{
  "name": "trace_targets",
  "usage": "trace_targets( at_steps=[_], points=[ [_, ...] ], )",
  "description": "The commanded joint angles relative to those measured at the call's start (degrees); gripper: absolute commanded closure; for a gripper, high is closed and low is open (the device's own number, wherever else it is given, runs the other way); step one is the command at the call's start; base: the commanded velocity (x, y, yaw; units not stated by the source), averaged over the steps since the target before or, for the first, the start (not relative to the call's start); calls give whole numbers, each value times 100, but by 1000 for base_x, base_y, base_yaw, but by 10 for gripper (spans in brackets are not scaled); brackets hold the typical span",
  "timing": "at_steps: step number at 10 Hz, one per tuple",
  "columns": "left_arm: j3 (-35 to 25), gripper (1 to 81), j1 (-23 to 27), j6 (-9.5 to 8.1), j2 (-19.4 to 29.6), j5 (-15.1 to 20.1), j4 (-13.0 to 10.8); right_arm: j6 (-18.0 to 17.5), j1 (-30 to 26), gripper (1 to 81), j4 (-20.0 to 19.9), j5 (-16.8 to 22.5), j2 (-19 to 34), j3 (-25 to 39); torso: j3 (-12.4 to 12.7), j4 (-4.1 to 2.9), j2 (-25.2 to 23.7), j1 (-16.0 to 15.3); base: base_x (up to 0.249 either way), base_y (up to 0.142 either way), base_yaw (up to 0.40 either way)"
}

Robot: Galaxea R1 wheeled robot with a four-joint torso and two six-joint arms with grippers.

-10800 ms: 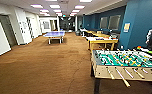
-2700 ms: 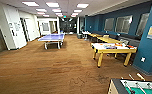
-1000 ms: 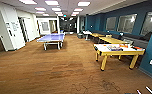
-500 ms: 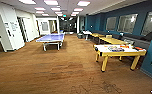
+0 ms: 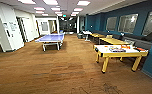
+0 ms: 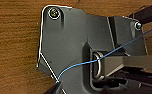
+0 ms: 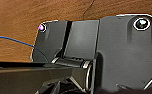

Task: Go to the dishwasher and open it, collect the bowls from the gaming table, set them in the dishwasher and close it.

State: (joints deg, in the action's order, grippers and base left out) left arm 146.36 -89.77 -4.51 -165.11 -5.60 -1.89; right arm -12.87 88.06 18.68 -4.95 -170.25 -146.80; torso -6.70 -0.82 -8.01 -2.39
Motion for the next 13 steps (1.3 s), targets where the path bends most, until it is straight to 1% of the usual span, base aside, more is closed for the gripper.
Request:
trace_targets(
  at_steps=[1,7,13],
  points=[
    [7,10,201,3,48,305,22,4,-285,10,31,214,-11,3,0,0,0,0,126,0,0],
    [7,10,192,3,-5,305,22,4,-285,10,13,231,-90,-173,0,0,0,0,126,0,0],
    [16,10,192,3,-14,305,31,4,-285,10,31,231,-99,-173,0,0,0,0,130,0,0]
  ],
)
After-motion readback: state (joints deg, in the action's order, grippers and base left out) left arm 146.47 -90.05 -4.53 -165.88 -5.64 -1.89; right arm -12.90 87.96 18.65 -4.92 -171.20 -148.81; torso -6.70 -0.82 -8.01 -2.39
